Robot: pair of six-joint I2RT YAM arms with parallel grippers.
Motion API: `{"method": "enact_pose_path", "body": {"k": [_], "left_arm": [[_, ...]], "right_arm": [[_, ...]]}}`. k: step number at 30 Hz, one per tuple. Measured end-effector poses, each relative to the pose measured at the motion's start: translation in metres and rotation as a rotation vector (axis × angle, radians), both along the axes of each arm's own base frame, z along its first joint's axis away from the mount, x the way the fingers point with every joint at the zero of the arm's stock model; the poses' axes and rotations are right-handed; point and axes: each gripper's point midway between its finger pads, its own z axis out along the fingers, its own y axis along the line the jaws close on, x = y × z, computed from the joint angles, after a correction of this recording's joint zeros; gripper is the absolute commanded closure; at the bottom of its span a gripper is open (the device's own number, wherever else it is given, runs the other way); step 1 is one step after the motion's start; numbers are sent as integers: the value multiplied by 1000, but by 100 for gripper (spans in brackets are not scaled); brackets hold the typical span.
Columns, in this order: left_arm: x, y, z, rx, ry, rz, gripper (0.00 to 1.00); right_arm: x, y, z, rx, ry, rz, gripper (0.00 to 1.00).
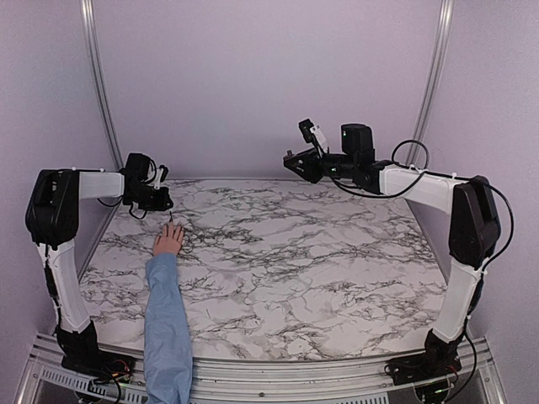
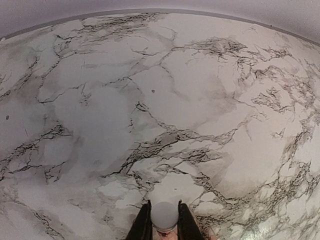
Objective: Paint the nails
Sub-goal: Paint the nail polish on the nail.
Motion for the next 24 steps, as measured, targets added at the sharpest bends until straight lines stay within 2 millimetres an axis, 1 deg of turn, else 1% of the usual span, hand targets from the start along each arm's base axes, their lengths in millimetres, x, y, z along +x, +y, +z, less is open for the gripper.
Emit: {"method": "enact_pose_path", "body": {"k": [7, 20, 24], "left_arm": [[0, 2, -9, 7, 17, 8, 100], [0, 4, -15, 22, 27, 19, 100], [2, 5, -14, 27, 22, 23, 100]], "right_arm": [[0, 0, 0, 0, 0, 0, 100], [0, 0, 0, 0, 0, 0, 100], [0, 0, 0, 0, 0, 0, 100]]}}
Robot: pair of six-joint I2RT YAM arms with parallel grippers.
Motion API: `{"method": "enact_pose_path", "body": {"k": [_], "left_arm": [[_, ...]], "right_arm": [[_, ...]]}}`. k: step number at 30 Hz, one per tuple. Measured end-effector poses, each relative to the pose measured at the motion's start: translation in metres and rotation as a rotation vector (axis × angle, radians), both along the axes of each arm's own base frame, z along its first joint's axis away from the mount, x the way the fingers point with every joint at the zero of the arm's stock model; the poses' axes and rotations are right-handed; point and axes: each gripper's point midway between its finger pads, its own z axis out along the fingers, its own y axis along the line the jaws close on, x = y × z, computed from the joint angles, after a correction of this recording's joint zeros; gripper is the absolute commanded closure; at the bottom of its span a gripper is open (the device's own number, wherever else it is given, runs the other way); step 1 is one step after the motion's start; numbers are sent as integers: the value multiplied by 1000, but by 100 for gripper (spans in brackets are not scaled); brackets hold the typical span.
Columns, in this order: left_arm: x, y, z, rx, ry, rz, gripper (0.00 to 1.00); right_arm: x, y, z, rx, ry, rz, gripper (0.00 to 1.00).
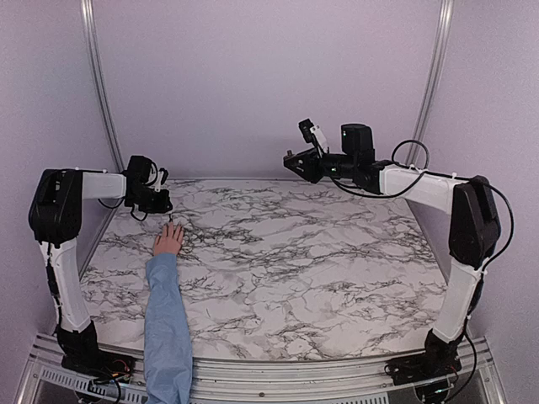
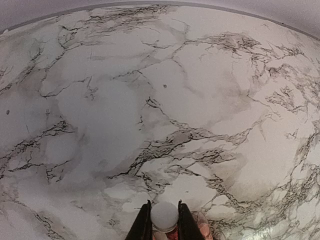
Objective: Paint the nails
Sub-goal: Paint the nail polish on the nail.
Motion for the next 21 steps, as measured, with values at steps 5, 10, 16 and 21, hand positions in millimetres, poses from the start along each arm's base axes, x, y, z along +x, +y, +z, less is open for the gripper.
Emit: {"method": "enact_pose_path", "body": {"k": [5, 10, 16, 21], "left_arm": [[4, 1, 0, 4, -3, 6, 100], [3, 1, -5, 4, 7, 7, 100], [9, 3, -3, 3, -2, 12, 100], [16, 3, 1, 1, -16, 14, 100]], "right_arm": [[0, 0, 0, 0, -1, 0, 100], [0, 0, 0, 0, -1, 0, 100], [0, 0, 0, 0, 0, 0, 100], [0, 0, 0, -1, 0, 0, 100]]}}
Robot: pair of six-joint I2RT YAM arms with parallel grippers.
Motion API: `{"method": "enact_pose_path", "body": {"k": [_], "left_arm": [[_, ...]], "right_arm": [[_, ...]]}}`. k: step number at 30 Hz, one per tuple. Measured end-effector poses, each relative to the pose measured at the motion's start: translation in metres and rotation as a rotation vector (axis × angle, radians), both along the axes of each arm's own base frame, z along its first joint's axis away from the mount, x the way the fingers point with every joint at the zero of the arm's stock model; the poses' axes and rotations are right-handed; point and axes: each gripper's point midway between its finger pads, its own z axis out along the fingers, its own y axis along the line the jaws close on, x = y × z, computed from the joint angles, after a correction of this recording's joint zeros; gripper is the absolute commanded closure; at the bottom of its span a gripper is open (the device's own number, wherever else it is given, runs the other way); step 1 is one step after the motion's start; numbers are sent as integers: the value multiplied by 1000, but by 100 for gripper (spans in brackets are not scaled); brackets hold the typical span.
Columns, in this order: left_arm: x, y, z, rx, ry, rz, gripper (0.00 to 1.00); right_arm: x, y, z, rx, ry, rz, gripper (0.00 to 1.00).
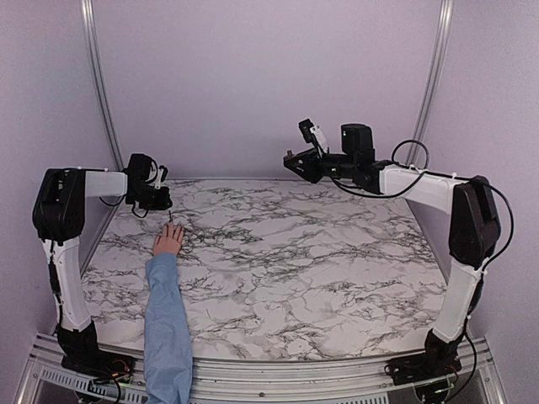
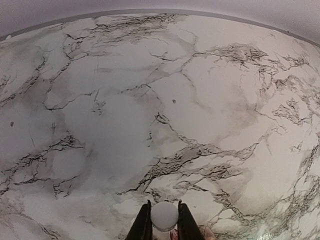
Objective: Paint the nails
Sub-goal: Paint the nail polish on the nail.
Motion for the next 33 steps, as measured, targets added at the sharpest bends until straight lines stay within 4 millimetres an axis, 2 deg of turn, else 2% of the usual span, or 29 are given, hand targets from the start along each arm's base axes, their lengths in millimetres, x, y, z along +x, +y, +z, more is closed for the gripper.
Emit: {"method": "enact_pose_path", "body": {"k": [10, 23, 33], "left_arm": [[2, 0, 3, 0, -7, 1, 100], [-22, 2, 14, -8, -7, -5, 100], [-23, -2, 14, -23, -5, -16, 100]], "right_arm": [[0, 0, 0, 0, 0, 0, 100], [-2, -1, -3, -3, 6, 0, 100], [-2, -1, -4, -5, 8, 0, 100]]}}
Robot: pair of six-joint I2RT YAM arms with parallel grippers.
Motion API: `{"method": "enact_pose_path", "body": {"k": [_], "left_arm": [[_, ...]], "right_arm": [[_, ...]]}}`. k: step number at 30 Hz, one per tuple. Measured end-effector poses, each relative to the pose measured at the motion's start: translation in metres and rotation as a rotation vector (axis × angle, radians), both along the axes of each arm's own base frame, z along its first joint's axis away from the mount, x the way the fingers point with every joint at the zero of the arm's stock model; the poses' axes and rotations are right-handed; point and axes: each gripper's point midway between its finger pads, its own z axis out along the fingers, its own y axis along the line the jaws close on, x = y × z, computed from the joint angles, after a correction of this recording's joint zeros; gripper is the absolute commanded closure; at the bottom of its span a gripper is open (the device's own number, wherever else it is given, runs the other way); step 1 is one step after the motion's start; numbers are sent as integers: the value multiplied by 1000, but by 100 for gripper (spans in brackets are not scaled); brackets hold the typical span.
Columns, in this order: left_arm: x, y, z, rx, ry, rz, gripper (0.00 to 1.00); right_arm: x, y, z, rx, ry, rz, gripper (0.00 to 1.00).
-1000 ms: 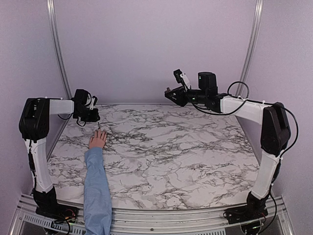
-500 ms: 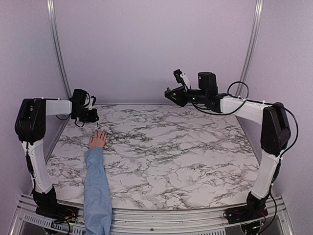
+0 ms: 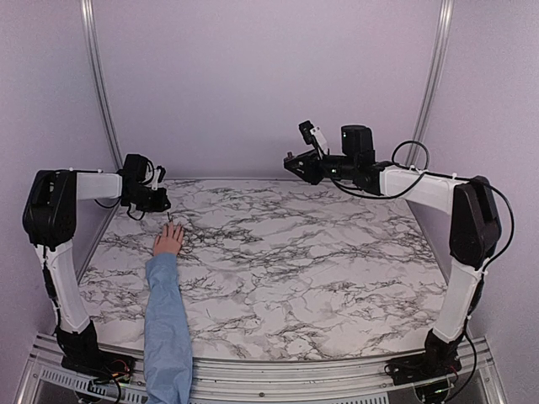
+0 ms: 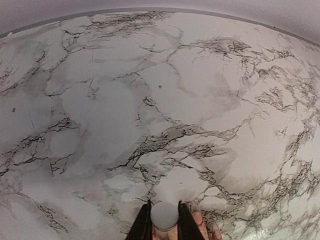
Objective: Paint the nails
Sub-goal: Paint the nail polish on the nail.
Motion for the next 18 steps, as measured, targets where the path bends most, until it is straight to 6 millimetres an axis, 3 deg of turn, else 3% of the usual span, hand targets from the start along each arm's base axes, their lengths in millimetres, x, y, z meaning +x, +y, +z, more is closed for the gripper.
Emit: {"method": "enact_pose_path", "body": {"k": [18], "left_arm": [[5, -1, -4, -6, 3, 1, 100]], "right_arm": [[0, 0, 0, -2, -3, 1, 100]]}}
